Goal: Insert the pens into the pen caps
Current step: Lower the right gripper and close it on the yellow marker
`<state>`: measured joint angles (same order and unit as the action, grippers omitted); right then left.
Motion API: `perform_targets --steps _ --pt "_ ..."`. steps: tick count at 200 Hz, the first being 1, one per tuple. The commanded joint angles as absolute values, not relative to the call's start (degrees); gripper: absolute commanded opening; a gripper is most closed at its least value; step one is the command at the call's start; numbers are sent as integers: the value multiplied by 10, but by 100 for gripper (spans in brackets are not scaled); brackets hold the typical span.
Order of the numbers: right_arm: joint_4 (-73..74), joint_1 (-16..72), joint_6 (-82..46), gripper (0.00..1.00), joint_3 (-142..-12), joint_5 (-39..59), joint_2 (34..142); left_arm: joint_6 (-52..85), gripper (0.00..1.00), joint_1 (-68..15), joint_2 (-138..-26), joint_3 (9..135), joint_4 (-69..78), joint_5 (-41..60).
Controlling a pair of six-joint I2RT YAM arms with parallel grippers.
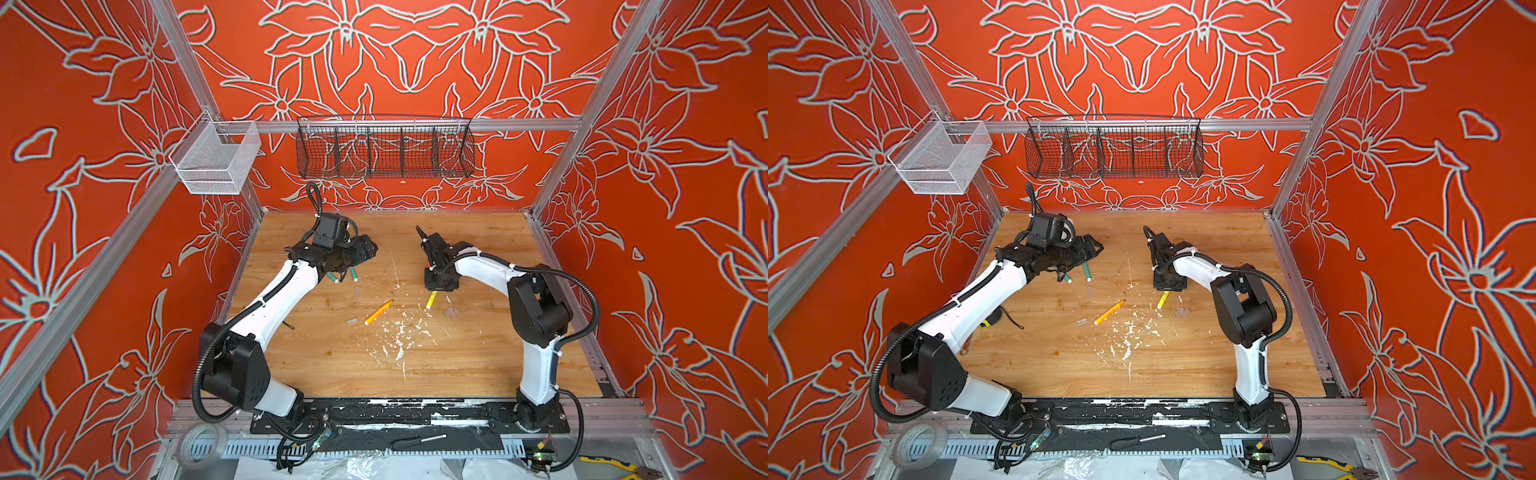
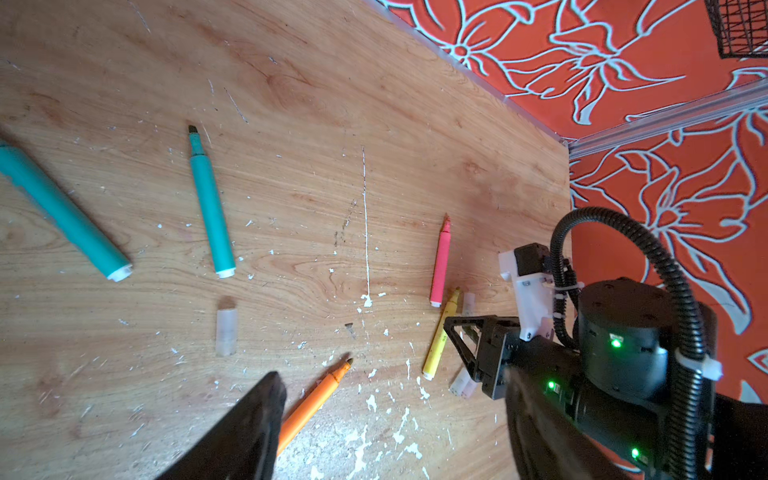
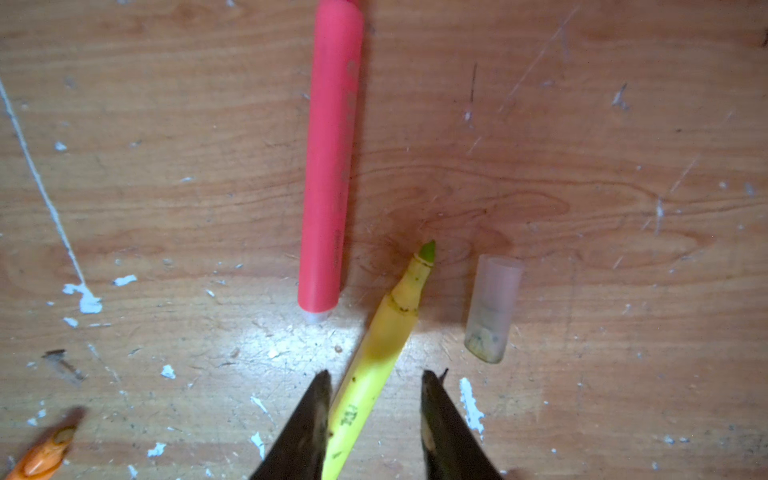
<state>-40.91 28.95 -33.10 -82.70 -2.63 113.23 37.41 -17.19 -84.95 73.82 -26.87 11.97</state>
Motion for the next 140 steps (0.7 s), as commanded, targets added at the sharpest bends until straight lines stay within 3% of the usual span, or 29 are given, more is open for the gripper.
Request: perform_targets --steps 1,121,140 --pt "-410 290 -373 40 -816 -36 1132 383 81 -169 -854 742 -268 130" --pt "-392 284 -479 33 -834 -62 1181 393 81 -170 -856 741 -265 147" --pt "-389 283 -480 28 -833 -63 1186 393 81 -170 -859 741 -265 147"
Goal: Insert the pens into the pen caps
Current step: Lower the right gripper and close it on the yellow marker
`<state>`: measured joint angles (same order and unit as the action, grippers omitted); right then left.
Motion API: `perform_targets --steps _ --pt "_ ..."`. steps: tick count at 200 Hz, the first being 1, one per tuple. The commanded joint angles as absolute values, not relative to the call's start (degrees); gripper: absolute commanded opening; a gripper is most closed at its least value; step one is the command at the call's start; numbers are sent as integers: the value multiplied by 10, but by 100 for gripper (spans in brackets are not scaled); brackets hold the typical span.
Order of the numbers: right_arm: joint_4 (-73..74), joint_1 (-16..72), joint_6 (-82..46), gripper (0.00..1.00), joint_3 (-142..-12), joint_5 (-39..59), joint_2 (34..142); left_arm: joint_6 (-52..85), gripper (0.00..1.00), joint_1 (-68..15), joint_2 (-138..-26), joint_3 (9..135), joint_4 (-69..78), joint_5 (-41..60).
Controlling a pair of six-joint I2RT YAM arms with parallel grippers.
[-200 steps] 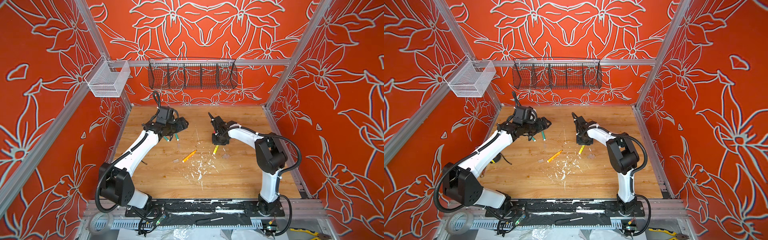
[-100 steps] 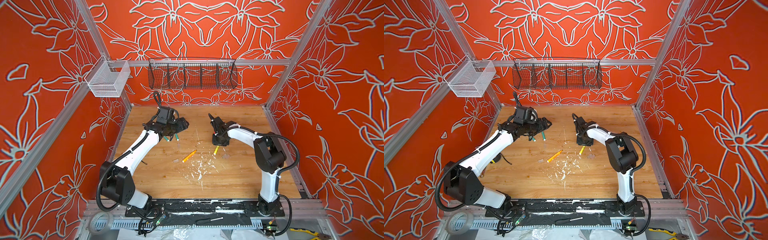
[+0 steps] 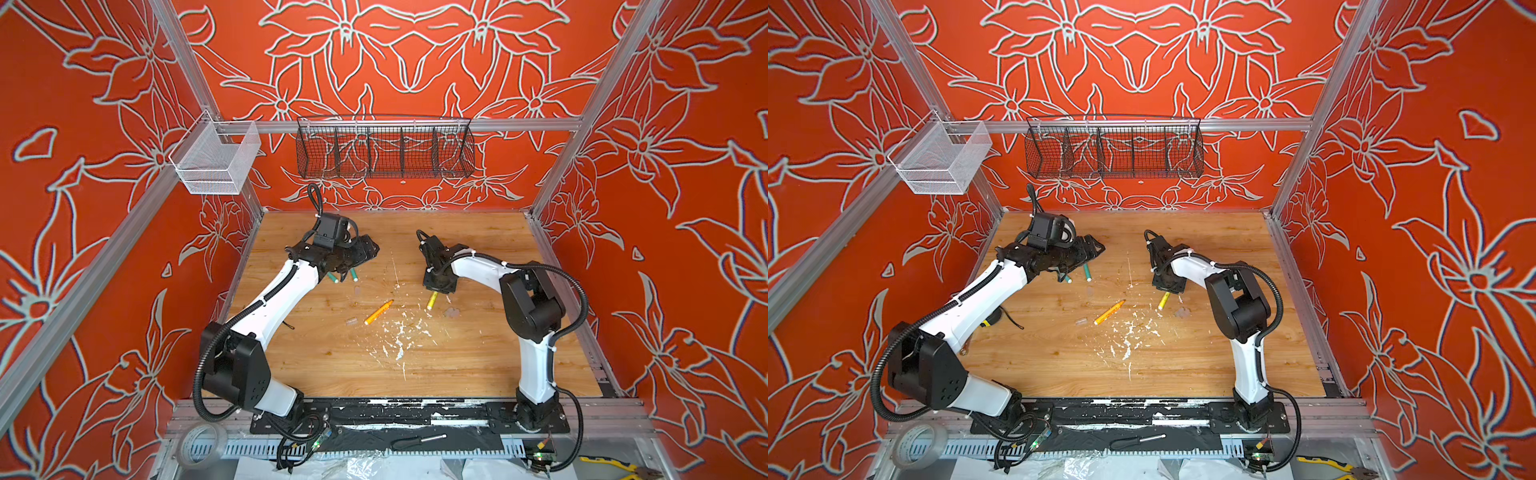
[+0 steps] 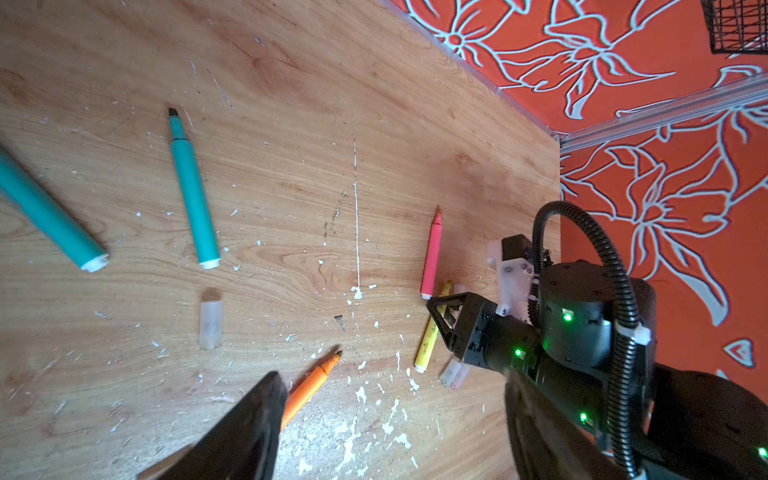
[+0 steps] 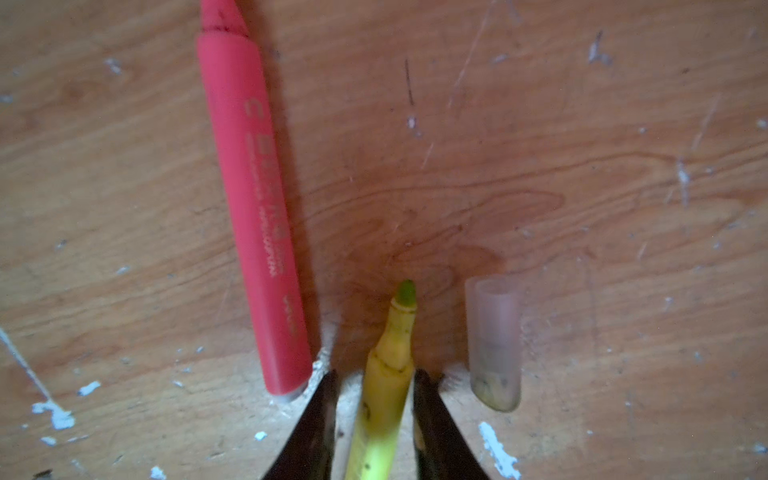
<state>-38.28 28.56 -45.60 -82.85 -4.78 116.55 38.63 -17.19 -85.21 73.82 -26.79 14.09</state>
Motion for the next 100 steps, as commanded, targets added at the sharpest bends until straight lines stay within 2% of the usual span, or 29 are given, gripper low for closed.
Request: perform_targets --steps 1,36,77,100 --pt "-389 283 -481 27 -833 -63 1186 393 81 -170 -859 741 -265 147" --pt "-368 281 -488 11 -813 -54 1168 393 81 -169 -858 741 -265 146" --pt "-350 283 -475 2 -794 -48 1116 388 81 -170 -861 738 -256 156" --pt "-335 284 -463 0 -774 -41 1077 361 82 -170 -864 730 -233 193"
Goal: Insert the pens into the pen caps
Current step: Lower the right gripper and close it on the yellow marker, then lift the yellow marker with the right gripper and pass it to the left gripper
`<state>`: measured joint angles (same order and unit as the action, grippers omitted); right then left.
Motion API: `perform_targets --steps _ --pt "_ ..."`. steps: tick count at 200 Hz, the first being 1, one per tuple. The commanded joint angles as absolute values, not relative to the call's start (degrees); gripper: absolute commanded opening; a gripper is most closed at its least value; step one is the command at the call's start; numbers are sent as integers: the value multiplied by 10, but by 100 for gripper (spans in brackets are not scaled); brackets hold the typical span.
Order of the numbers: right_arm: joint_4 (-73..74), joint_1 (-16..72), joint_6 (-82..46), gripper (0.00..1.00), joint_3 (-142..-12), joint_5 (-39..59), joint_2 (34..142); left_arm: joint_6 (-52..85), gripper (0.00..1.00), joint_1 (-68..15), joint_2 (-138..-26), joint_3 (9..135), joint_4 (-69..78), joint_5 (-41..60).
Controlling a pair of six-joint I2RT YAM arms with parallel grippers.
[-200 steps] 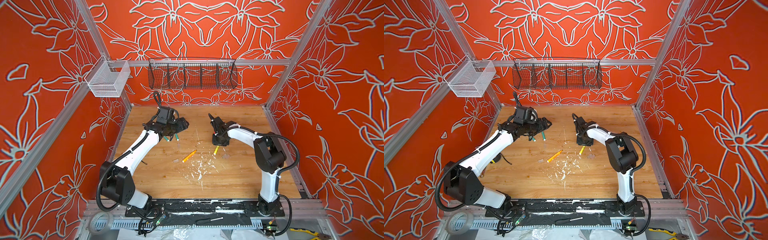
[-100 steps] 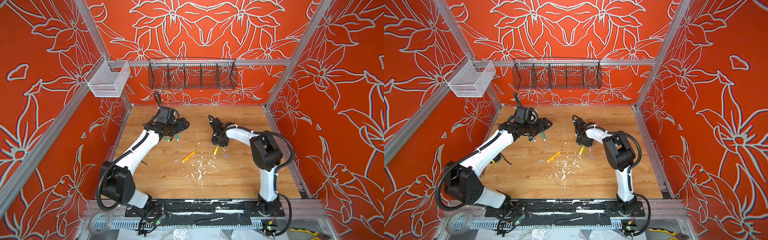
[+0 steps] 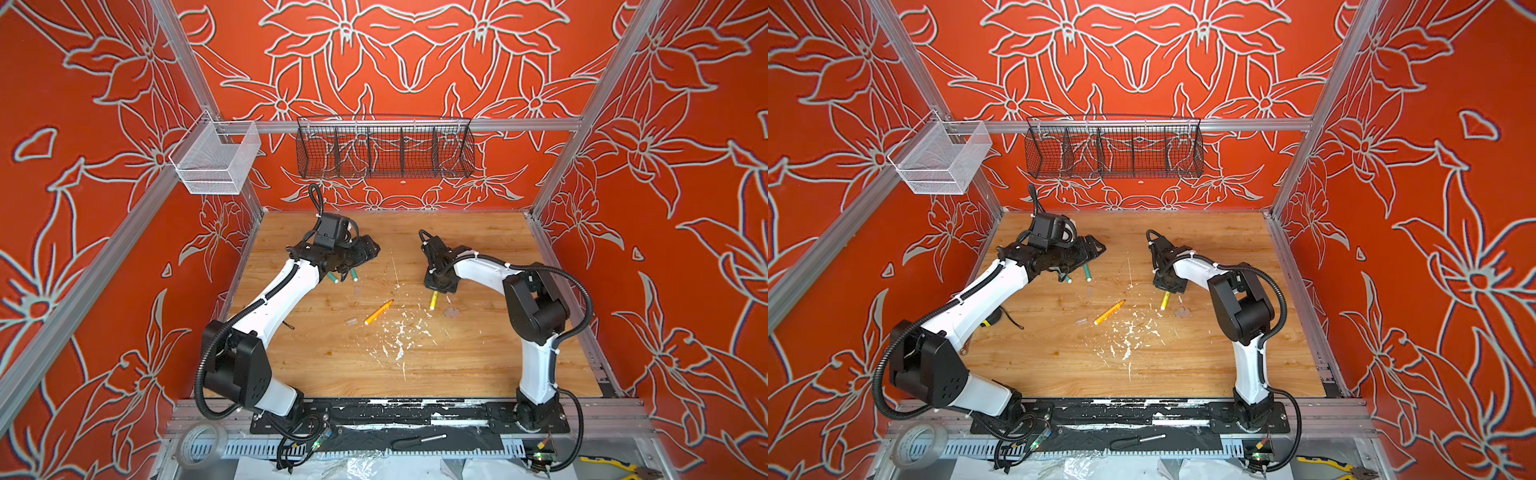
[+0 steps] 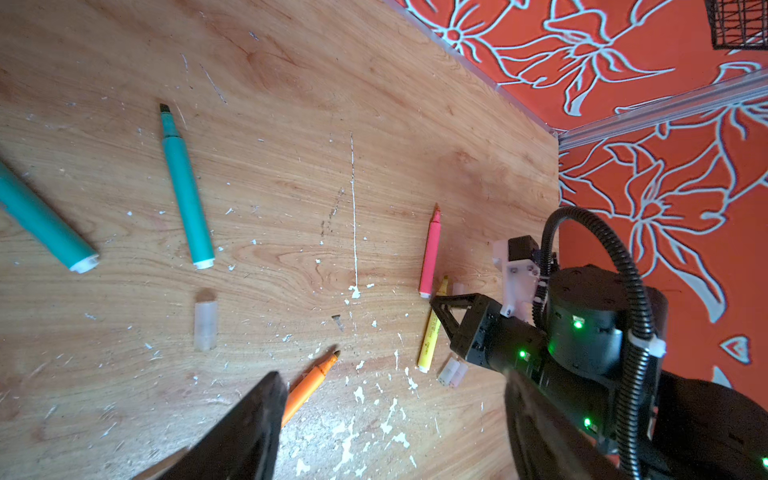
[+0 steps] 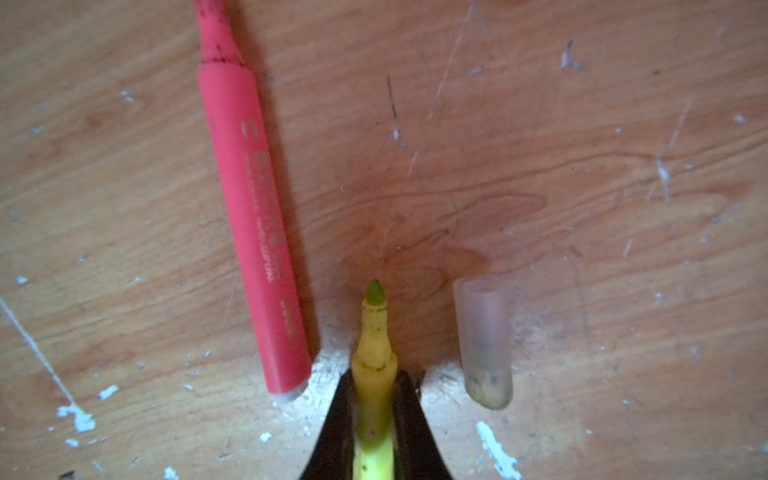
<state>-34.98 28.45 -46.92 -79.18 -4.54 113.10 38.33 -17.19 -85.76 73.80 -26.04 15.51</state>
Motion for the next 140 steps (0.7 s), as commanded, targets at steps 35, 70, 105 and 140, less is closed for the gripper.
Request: perform_targets --steps 35,70,105,140 --pt "-317 287 -451 0 -743 -37 1013 343 83 -182 -896 711 -179 267" --pt "-314 289 -439 0 -742 -28 948 331 75 -220 -956 709 -95 426" --pt "-297 293 -429 0 -750 13 903 314 66 -264 -986 700 -28 489" --pt "-293 306 -423 0 -751 17 883 287 64 -299 -1009 686 35 496"
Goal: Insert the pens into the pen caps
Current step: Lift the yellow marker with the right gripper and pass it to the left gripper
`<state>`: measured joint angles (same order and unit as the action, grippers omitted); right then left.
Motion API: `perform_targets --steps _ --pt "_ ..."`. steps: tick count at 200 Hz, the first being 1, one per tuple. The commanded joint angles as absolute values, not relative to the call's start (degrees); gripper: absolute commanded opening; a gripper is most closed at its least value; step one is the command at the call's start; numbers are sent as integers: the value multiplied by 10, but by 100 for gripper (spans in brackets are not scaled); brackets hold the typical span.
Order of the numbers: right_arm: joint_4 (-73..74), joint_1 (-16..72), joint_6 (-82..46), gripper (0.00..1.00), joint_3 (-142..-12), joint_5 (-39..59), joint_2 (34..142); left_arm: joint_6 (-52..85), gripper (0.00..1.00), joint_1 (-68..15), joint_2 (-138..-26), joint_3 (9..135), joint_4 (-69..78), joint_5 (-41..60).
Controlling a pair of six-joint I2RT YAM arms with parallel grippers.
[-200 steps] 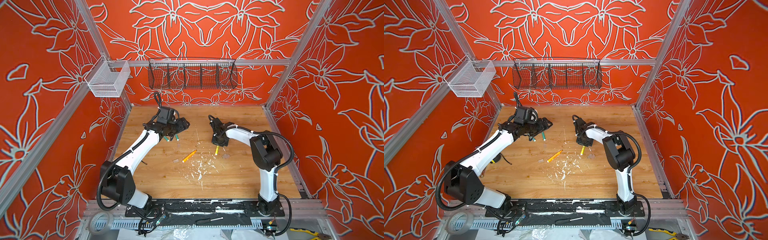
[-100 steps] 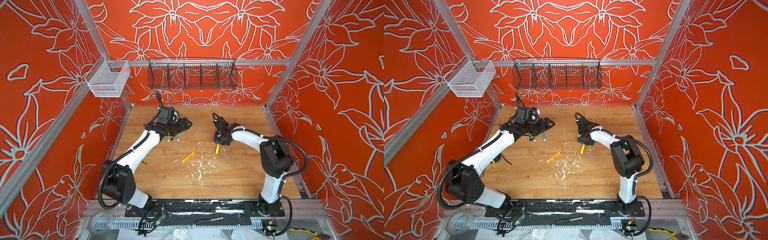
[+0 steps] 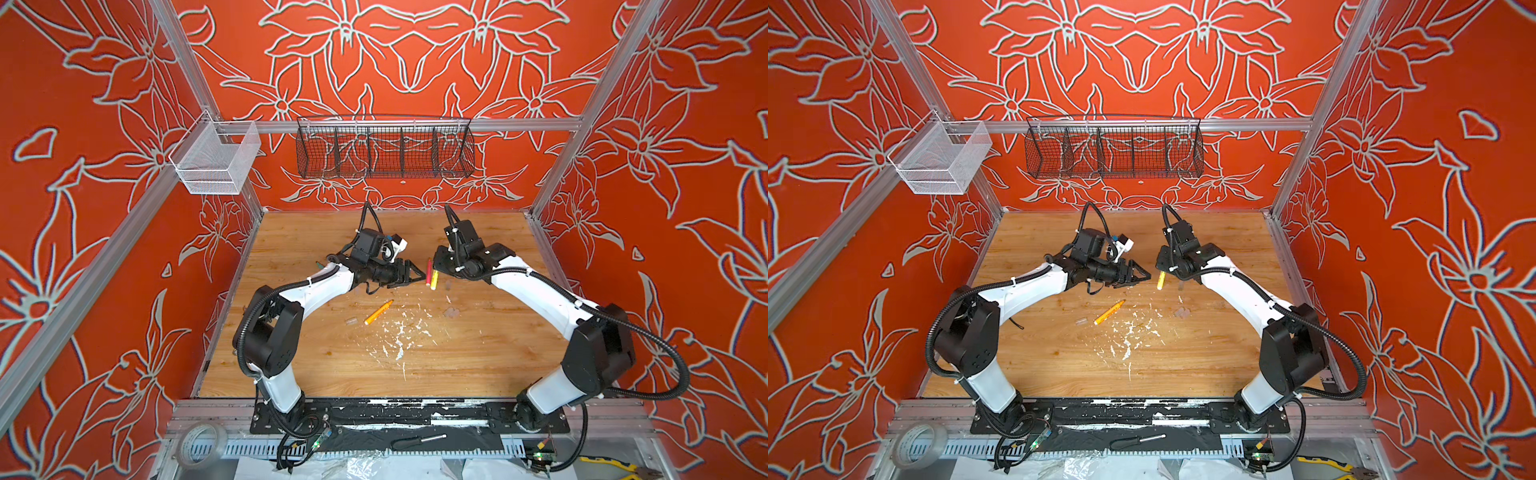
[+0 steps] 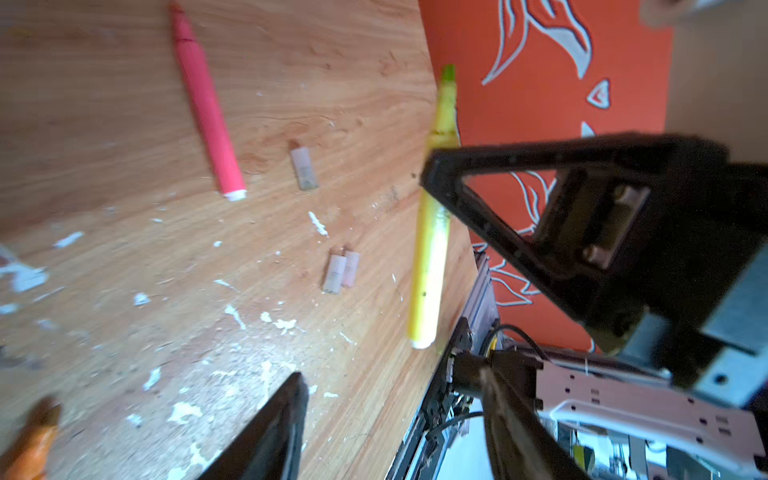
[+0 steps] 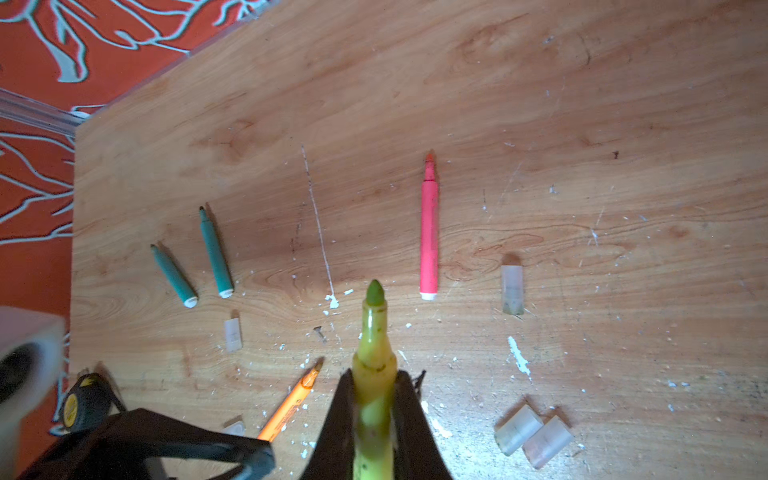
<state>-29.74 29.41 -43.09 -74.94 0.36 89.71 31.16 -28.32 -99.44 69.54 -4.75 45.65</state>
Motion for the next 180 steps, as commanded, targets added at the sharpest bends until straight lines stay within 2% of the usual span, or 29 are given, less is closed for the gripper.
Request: perform_targets --steps 1,24,70,114,155,180 --pt "-293 306 -424 0 -751 17 883 288 64 -300 -1010 685 38 496" --pt "-286 314 -427 0 -743 19 869 330 63 -301 -1012 657 123 506" --pt "-273 320 -437 0 -726 18 847 294 63 -308 -1011 658 84 466" --pt "-261 329 -454 0 -716 25 840 359 60 -308 -1009 624 186 463" --pt "-219 337 -478 0 -690 19 827 365 52 -308 -1005 625 193 468" --pt "-203 345 -490 0 -680 9 823 374 41 -308 -1010 630 195 477"
